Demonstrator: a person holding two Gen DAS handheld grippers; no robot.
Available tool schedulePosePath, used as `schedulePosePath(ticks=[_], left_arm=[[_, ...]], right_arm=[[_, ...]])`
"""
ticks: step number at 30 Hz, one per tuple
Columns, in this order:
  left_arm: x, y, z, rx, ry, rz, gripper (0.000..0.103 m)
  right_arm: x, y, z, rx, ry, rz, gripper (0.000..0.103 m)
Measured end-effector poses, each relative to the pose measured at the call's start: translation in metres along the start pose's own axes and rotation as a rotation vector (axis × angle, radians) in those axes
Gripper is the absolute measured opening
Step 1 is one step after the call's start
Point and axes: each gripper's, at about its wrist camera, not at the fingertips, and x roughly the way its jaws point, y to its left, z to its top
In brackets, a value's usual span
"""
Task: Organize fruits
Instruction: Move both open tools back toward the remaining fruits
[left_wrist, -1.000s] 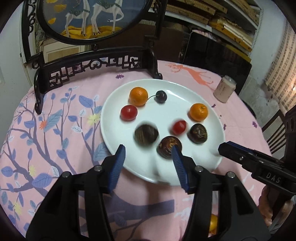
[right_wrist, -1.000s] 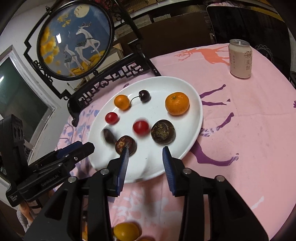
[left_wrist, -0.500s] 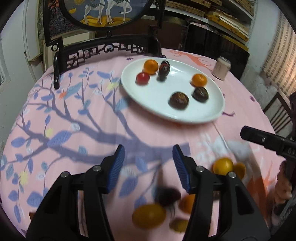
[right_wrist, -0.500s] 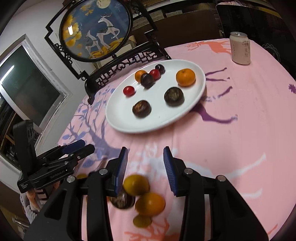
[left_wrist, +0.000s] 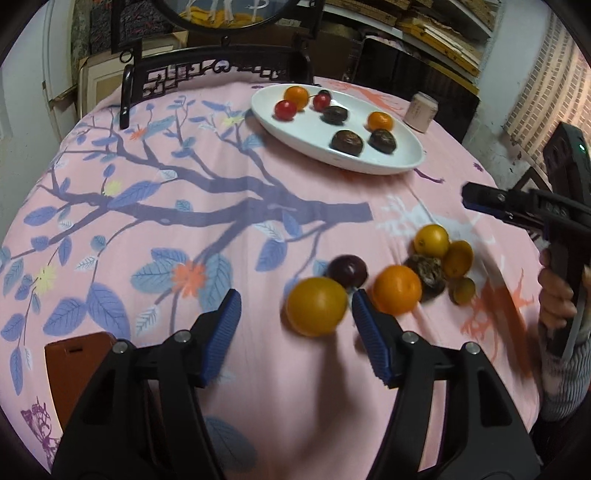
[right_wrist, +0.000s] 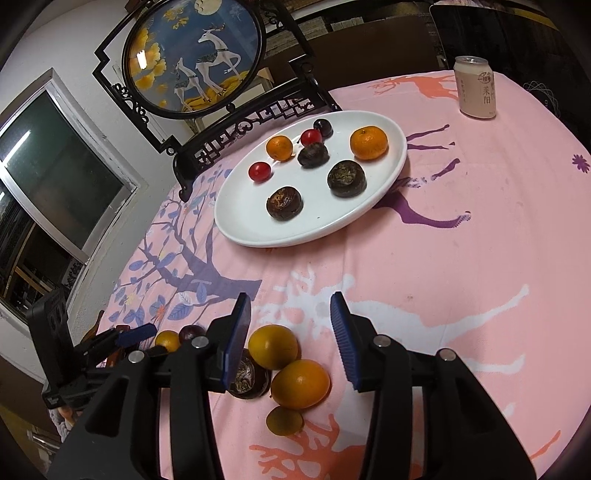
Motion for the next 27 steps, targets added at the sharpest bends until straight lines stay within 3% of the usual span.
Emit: schedulePosePath(ticks=[8,13,15,17,20,24,27], left_arm=[[0.010,-0.012,-0.004,0.065,0.046,0.049,0.064],[0.018,-0.018,-0.001,0.093,0.041,0.135,0.063],[0.020,-0.022,0.001,0.120,0.020,0.160,0.048],[0.019,-0.025,0.004,0.127,-0.001,0.158,0.036],[0.016,-0.022,0.004,0.109,-0.021,0.164,0.036],[0.011,-0.022,0.001,0.105,-0.018,0.106,0.036],[0.014,-0.027,-0.001,0.130,-0.011,0.119,0.036]], right_arm=[[0.002,0.001,-0.001,-0.003,0.004,-0.005,0.045],[0.001,0.001,-0.001,-0.003,0.001,-0.006,0.045],[0.001,0.002,-0.001,-0.004,0.000,-0.007,0.045],[0.001,0.001,-0.001,-0.004,-0.003,-0.007,0.045],[0.000,0.001,-0.001,0.000,-0.008,-0.006,0.045],[0.000,0.000,-0.001,0.000,-0.006,-0.002,0.045],[-0.001,0.002,-0.001,-0.005,-0.005,0.001,0.045]])
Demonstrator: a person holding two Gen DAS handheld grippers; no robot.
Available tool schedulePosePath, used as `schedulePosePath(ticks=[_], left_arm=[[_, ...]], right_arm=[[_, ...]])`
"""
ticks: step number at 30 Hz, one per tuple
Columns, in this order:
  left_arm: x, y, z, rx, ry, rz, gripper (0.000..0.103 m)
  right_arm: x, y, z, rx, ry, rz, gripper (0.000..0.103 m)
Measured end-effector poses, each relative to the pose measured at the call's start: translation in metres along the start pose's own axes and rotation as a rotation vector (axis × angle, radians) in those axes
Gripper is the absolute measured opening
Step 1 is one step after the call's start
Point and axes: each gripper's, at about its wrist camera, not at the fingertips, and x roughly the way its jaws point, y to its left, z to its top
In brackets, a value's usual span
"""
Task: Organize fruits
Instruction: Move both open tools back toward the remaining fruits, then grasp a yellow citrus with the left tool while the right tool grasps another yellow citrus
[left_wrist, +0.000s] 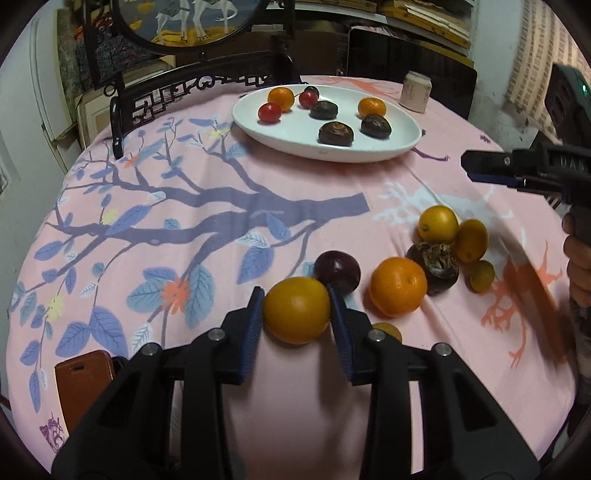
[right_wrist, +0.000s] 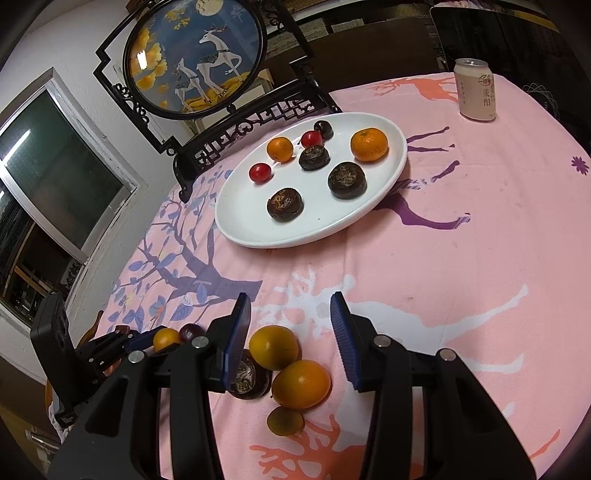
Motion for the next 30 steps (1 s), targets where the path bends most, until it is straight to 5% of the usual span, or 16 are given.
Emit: schedulePosePath(ticks=[9,27,30], left_arm=[[-0.005,0.015,0.003,-0.080,-0.025,-0.008,0.036],[0.002,0.006,0.001,-0.045,0.005,-0.015,0.037],[0.002,0.006,0.001,-0.043,0.005,-0.013,0.037]], right_arm=[[0.017,0.011,-0.008,-0.032,0.100,0.048,0.045],[0.050,0.026,-0.017,-0.236,0.207,-0.058,0.046],[0.051,0.019,-0.016,-0.222,0.237,-0.050,0.038]])
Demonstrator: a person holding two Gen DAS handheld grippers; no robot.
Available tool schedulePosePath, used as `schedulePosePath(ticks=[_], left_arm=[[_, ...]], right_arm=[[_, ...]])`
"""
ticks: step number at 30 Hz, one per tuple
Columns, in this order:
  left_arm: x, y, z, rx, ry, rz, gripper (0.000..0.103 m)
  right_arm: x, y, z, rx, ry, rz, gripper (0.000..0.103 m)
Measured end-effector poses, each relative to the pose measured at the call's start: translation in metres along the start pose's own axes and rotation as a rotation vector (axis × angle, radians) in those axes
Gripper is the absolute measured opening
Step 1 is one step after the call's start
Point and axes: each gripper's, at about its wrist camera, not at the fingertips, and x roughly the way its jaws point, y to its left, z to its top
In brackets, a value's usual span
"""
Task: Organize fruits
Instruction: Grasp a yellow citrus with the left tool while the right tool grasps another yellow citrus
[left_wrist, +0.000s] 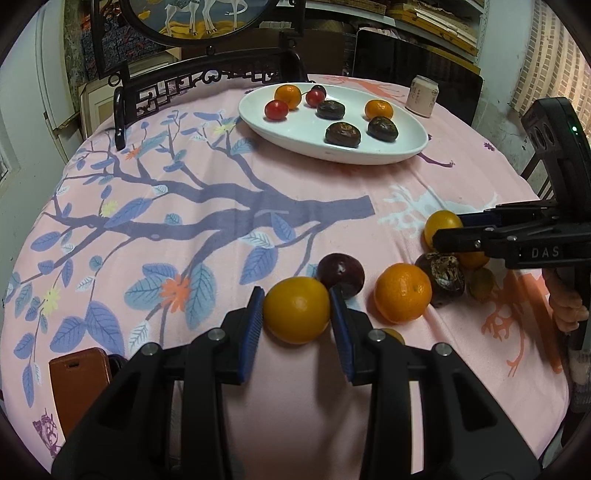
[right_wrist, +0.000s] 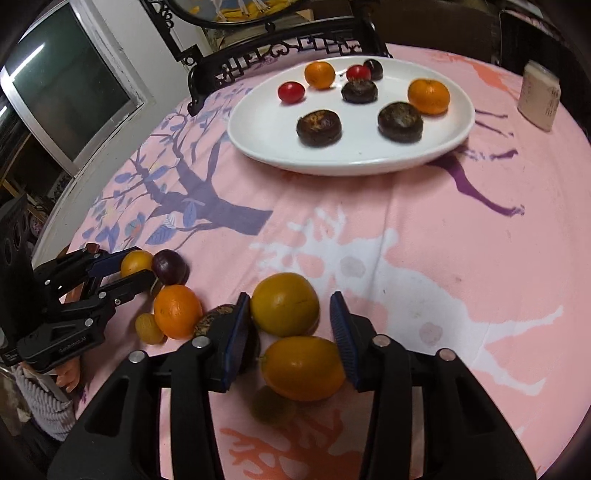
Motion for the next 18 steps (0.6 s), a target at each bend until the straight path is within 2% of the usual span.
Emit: schedulePosePath(ticks=[5,10,14,18], left_arm=[[0.000,-0.001,0.000,-0.001,-0.003,-0.001,0.036],[-0.007,0.006,0.015,-0.044,-0.030,-0.019,0.036],[-0.008,0.005,0.049,-0.048,-0.043,0.005,0.036],[0.001,-0.006,0.094,-0.036,-0.066,0.015,0.036]], right_arm=[[0.001,0.005,-0.002,-0.021,-0.013,-0.035,0.037],[-0.019,-0.004,0.002,0.050,-0.098,0.020,0.037],[-0.042,-0.011,0.016,0.099,-0.174,0.042,0.037],[-0.046,-0.017,0.043,0.121,-0.192,0.014,0.037]])
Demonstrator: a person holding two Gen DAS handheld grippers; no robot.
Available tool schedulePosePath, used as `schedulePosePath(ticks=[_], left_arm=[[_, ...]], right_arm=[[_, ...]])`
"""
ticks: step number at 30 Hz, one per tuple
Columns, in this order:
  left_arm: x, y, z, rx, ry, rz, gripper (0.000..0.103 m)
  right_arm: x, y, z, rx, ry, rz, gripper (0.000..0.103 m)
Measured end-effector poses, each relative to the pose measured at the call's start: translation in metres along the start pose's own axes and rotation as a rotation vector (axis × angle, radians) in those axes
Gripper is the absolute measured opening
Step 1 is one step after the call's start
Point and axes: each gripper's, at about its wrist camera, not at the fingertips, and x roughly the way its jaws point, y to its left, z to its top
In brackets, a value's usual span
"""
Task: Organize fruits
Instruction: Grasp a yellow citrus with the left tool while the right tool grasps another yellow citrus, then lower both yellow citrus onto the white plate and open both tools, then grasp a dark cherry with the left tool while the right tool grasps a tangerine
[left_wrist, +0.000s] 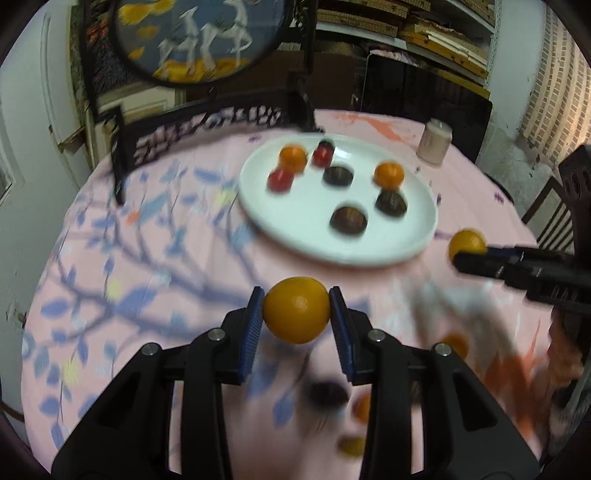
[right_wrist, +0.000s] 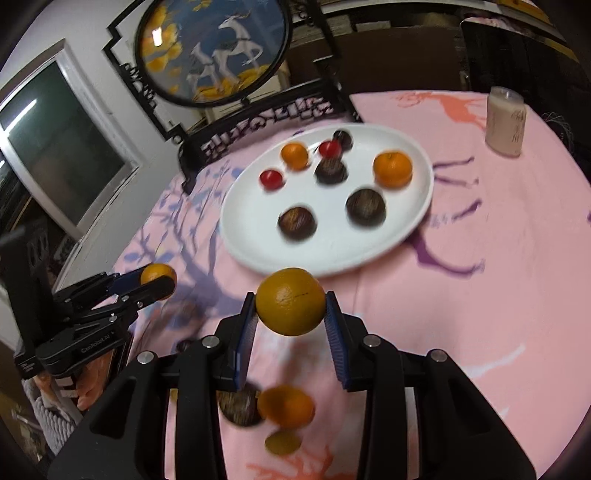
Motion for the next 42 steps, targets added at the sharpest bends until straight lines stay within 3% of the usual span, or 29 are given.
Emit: schedulePosePath(ticks=[4,10,13,15,18,29,33,42], left_arm=[[0.032,-0.009,0.035,-0.034,0.007,-0.011,0.036],[0.074,-0.007,0.054,-0.078,0.041,0.005,0.037],[0.076,-0.007,0.052,-0.081,0.037,-0.002,0.041],[0.072,-0.007,0.052,-0.082,0.024,-0.007,0.046],[0.063,-0.004,0.051,-0.095,0.010,-0.030,0.046],[0.019,0.004,-0.006,-0.038,0.021,-0.031,0.047],[0.007,0.009,-0.033,-0.020,0.045,-0.048,0.057],[-0.007,0.002,-0.074,0.034,0.074,-0.085,0.057]], right_arm=[[0.025,-0.007,0.022,0.021,0.017,-0.017,0.037],[0.051,-0.017,0.034,0.014,0.004,-0.099,0.039],[0.048,-0.021,0.036,0.021,-0.014,-0.080,0.045],[0.041,-0.023,0.036,0.035,-0.040,-0.076,0.058],[0.031,-0.024,0.033,0.047,-0.061,-0.062,0.058],[0.008,-0.010,-0.010,0.049,-0.004,0.013,0.058],[-0.007,-0.011,-0.029,0.064,-0.009,0.040,0.058],[-0.018,-0.012,-0.046,0.083,-0.014,0.067,0.058]])
